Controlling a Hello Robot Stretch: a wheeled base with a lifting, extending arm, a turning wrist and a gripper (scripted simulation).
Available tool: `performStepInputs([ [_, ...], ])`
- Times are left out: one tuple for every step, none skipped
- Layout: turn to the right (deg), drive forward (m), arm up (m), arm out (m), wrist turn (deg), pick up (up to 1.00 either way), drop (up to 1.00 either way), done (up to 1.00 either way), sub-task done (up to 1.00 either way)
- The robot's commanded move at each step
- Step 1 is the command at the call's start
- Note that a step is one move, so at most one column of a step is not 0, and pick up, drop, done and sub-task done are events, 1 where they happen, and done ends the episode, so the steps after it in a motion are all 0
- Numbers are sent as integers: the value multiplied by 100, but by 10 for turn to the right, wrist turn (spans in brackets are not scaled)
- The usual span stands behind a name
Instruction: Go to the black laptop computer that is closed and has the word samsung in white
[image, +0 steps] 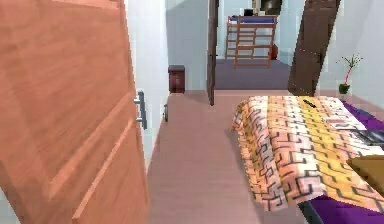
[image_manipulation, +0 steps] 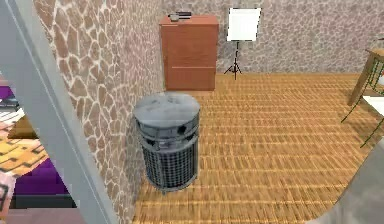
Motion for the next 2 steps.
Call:
performStepInputs([
  [0,100,0,0,0,0,0,0,0],
  [30,0,0,0,0,0,0,0,0],
])
